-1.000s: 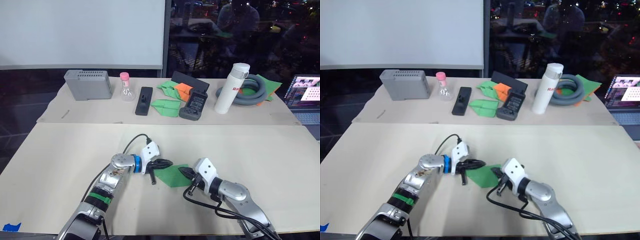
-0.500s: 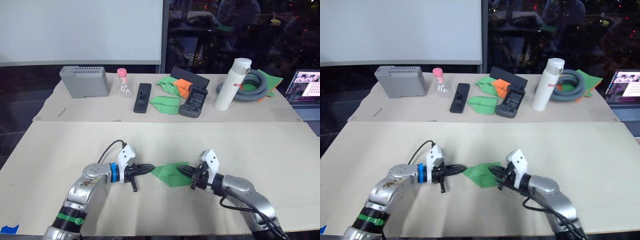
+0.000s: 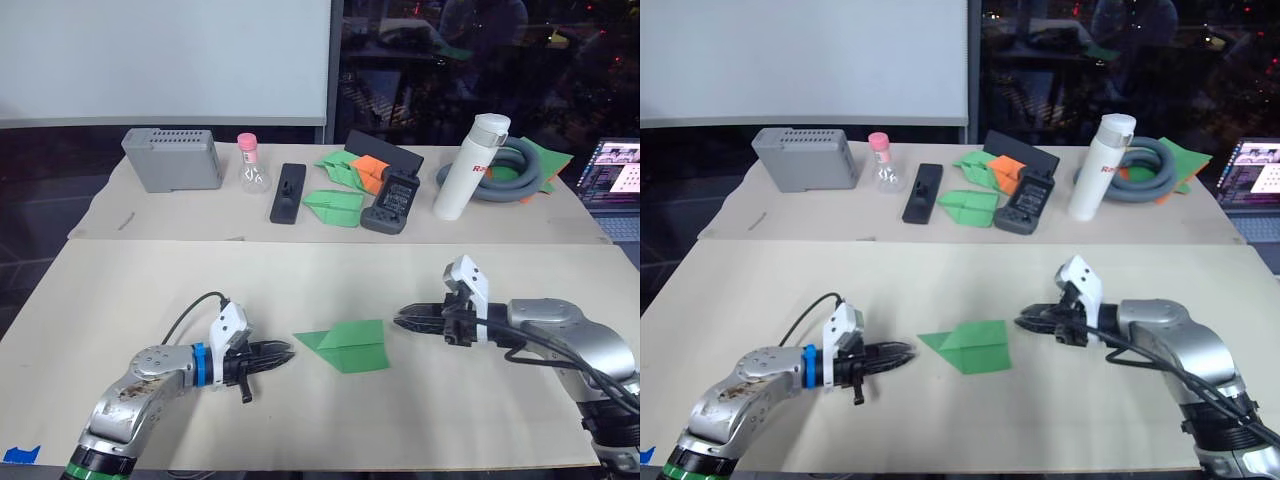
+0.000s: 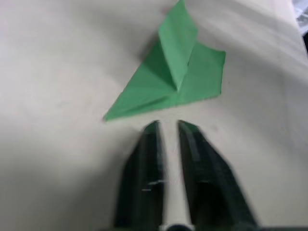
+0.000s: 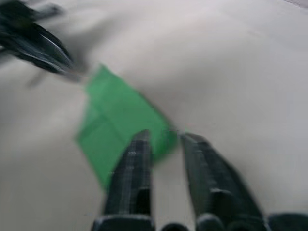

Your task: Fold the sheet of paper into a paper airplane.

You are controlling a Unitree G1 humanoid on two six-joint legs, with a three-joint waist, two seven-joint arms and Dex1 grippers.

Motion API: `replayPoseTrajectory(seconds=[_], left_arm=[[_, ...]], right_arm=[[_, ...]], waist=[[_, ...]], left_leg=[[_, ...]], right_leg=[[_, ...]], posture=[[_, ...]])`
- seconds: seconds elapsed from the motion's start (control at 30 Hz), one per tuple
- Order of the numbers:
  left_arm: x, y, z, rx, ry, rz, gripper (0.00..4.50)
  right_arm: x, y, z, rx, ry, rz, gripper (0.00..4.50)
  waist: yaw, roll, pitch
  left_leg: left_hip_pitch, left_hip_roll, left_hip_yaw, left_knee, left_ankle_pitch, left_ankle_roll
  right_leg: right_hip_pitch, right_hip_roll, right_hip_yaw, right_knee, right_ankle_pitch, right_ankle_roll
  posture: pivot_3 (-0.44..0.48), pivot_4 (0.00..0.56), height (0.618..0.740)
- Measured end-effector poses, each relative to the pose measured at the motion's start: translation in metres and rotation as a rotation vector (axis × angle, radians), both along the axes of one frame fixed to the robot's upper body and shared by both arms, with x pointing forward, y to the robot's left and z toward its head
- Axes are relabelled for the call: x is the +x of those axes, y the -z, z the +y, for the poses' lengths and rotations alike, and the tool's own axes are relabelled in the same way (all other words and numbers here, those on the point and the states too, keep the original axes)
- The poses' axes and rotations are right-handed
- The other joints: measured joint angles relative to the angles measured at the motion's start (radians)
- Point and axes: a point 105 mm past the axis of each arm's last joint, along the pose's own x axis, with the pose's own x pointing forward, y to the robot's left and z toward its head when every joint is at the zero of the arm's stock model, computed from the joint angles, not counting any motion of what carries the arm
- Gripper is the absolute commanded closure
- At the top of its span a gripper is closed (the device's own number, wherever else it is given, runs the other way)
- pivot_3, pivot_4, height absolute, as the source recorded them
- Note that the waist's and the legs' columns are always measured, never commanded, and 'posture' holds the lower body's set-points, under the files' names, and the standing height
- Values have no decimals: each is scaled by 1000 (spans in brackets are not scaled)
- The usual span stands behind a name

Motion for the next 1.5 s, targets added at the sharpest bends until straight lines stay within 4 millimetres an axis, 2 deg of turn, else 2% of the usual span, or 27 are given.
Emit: replayPoseTrajectory(seconds=[0.1, 0.13, 0.4, 0.5, 0.73, 0.9, 1.0, 1.07, 1.17, 1.23, 1.4, 1.5], left_arm=[[-7, 1, 2, 18, -8, 3, 1666], [-6, 1, 2, 22, -15, 1, 1357], [-10, 1, 5, 47, -47, -19, 1357], [-10, 2, 8, 64, -54, -27, 1316], [-14, 7, 8, 63, -55, -7, 1316], [-17, 9, 6, 63, -35, 6, 1316], [-17, 8, 7, 61, -29, 9, 1316], [-14, 9, 9, 59, -45, 9, 1316], [-7, 9, 12, 60, -64, -3, 1316], [-5, 8, 13, 61, -65, -8, 1316], [-1, 8, 16, 64, -58, -15, 1316], [0, 8, 17, 63, -56, -14, 1316]], right_arm=[[4, 9, -2, -2, -13, 28, 1253], [5, 11, -2, -3, -14, 34, 1247], [8, 17, 18, 68, -127, 119, 1247], [9, 21, 22, 88, -140, 145, 2069], [6, 25, 29, 104, -182, 194, 4485], [2, 21, 33, 127, -211, 220, 4485], [-1, 11, 38, 139, -257, 191, 4485], [6, -10, 46, 163, -278, 114, 4485], [14, -51, 61, 175, -336, -94, 4485], [15, -66, 68, 152, -367, -212, 4485], [23, -70, 76, -7, -438, -561, 4485], [28, -67, 70, -106, -458, -760, 4485]], waist=[[2, 1, 0], [4, 1, 0], [5, 1, 1], [4, 1, 1], [3, 1, 1], [3, 1, 1], [3, 1, 1], [1, 2, 1], [-1, 2, 1], [-1, 2, 1], [2, 2, 1], [2, 2, 1]], left_leg=[[0, 0, 0, 0, 1, -1], [0, -1, 0, 0, 1, -2], [0, 0, 0, 0, 3, -5], [0, 0, 0, 0, 3, -6], [0, 0, 0, 0, 4, -6], [0, 0, 0, 0, 4, -6], [0, 0, 0, 0, 4, -6], [0, -1, 0, 0, 4, -6], [0, 0, 0, 0, 4, -7], [1, 0, 0, -1, 6, -11], [1, -3, 0, 0, 6, -11], [1, -4, 1, 1, 6, -11]], right_leg=[[0, 1, -1, 0, 0, 0], [0, 1, -3, 1, 0, 0], [0, 0, -3, 1, 0, 0], [0, 0, -3, 1, 0, 0], [0, 0, -3, 1, 0, 0], [0, 0, -3, 1, 1, 0], [-1, 0, -3, 2, 1, 0], [-1, 0, -3, 2, 1, 1], [-1, 1, -4, 3, 2, 1], [-1, 6, -5, 3, 2, 1], [0, 6, -6, 3, 2, 1], [0, 6, -6, 4, 2, 1]], posture=[[0, 150, 740], [0, 150, 740], [0, 150, 740], [0, 150, 740], [0, 150, 740], [0, 150, 740], [0, 150, 740], [0, 150, 740], [0, 150, 740], [0, 150, 740], [0, 150, 740], [0, 150, 740]])
